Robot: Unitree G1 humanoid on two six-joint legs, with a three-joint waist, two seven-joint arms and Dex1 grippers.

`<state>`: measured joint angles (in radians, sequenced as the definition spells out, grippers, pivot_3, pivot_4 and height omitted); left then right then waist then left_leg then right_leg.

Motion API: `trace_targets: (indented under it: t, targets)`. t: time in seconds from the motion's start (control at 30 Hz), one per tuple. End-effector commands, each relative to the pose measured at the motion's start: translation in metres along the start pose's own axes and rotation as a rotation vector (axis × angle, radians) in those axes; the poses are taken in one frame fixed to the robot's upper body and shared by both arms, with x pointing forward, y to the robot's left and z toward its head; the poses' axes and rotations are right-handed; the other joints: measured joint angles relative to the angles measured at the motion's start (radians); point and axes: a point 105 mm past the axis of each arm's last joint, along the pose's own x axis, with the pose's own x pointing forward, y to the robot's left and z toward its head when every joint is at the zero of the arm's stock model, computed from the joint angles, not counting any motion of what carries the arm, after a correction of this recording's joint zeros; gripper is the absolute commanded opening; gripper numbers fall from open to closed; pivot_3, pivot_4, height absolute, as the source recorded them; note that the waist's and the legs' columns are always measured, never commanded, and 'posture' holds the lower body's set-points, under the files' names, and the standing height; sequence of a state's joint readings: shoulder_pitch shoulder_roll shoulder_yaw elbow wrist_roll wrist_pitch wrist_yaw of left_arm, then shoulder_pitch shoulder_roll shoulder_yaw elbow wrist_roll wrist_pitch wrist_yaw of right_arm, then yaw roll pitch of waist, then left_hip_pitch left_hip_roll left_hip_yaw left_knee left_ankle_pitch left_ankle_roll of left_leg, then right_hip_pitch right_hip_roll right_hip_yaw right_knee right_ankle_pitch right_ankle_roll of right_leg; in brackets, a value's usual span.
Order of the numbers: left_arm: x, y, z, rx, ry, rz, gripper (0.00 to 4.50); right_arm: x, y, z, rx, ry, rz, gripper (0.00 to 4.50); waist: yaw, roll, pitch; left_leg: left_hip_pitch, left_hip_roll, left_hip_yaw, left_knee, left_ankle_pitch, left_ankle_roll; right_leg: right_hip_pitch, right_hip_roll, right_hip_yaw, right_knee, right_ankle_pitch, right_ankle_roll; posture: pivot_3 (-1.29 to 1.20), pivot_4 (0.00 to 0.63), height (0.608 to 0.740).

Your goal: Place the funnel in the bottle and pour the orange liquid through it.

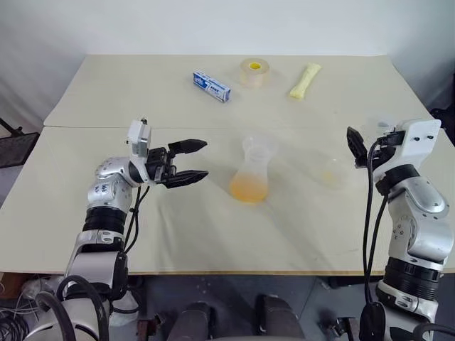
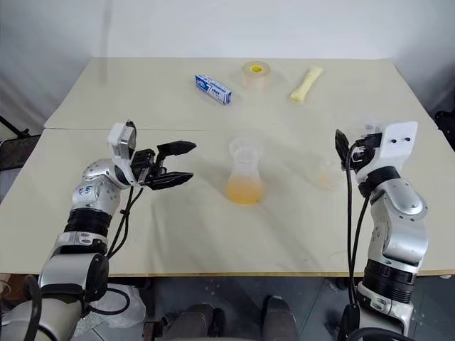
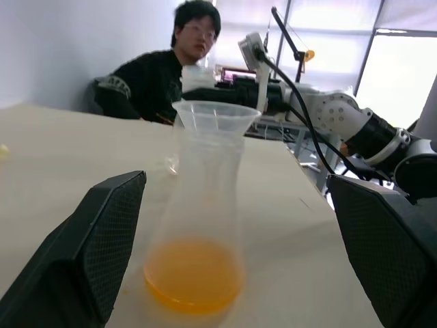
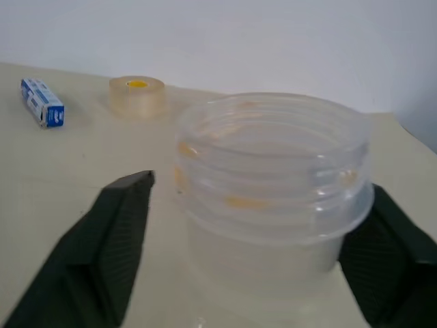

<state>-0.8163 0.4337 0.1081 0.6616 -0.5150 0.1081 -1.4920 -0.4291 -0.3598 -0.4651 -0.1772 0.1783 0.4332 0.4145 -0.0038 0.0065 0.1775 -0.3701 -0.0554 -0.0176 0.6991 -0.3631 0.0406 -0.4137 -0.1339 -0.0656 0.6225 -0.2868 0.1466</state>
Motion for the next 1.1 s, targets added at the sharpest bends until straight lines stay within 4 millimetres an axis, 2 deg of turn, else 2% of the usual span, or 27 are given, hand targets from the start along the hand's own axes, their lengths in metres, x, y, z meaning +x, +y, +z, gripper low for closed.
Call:
trace_targets:
  t: [0.03,0.2,0.47,0.6,0.7,0.8,0.87,0.93,1.0,1.1]
  targets:
    - [0.000,0.001,0.007,0.037,0.024,0.023,4.50,-0.003,-0.012,0.018,-0.031,-0.062,-0.034,4.49,0.000,0.000,0.000,0.000,0.000,0.000,0.000,0.000,0.000,0.000,0.000,0.000,0.000,0.000,0.000,0.00,0.150,0.740]
    - [-0.002,0.007,0.005,0.037,0.054,0.090,4.50,-0.001,-0.024,0.034,-0.034,-0.094,-0.050,4.49,0.000,0.000,0.000,0.000,0.000,0.000,0.000,0.000,0.000,0.000,0.000,0.001,0.000,0.000,0.000,0.00,0.150,0.740]
    - [0.000,0.005,0.001,0.011,0.061,0.102,4.50,-0.006,-0.043,0.039,-0.040,-0.102,-0.099,4.49,0.001,0.000,0.000,0.000,0.000,0.000,0.000,0.000,0.000,0.000,0.000,0.001,0.000,0.000,0.000,0.00,0.150,0.740]
    - [-0.003,0.007,-0.002,0.004,0.095,0.145,4.50,-0.005,-0.044,0.063,-0.071,-0.154,-0.067,4.49,0.001,0.000,0.000,0.000,0.000,0.000,0.000,0.000,0.000,0.000,0.000,0.001,0.000,0.000,0.000,0.00,0.150,0.740]
    - [-0.005,0.004,0.002,0.020,0.066,0.143,4.50,-0.006,-0.023,0.093,-0.082,-0.218,0.064,4.49,0.001,0.001,0.000,0.000,0.000,0.001,0.000,0.000,0.000,0.000,0.000,0.001,-0.001,0.000,0.000,0.00,0.150,0.740]
    - [-0.010,0.002,0.002,0.001,0.057,0.144,4.50,-0.014,-0.002,0.104,-0.102,-0.228,0.191,4.49,0.001,0.001,0.000,0.000,0.002,0.000,0.000,0.000,0.000,0.000,0.000,0.000,-0.001,0.000,0.000,0.00,0.150,0.740]
    - [-0.014,-0.002,0.001,0.026,0.068,0.134,4.50,-0.024,0.013,0.105,-0.126,-0.210,0.294,4.49,0.003,0.001,0.000,0.000,0.001,0.000,0.000,0.000,0.000,0.000,0.000,0.000,-0.001,0.000,0.000,0.00,0.150,0.740]
    - [-0.021,-0.009,-0.001,0.031,0.094,0.118,4.50,-0.041,0.033,0.097,-0.153,-0.163,0.435,4.49,0.005,0.001,0.000,0.000,0.001,0.000,0.000,0.000,0.000,0.001,0.000,0.000,-0.002,0.000,0.000,0.00,0.150,0.740]
    - [-0.030,-0.014,-0.006,0.044,0.131,0.111,4.50,-0.066,0.052,0.078,-0.176,-0.074,0.597,4.49,0.009,0.001,0.000,-0.001,0.001,0.000,0.000,0.000,0.000,0.001,0.000,0.000,-0.002,0.000,0.000,0.00,0.150,0.740]
    - [-0.039,-0.017,-0.011,0.048,0.181,0.115,4.50,-0.096,0.064,0.050,-0.180,0.054,0.735,4.49,0.021,0.000,0.001,-0.001,0.001,0.000,0.000,0.000,0.000,0.002,0.000,0.000,-0.004,0.000,0.000,0.00,0.150,0.740]
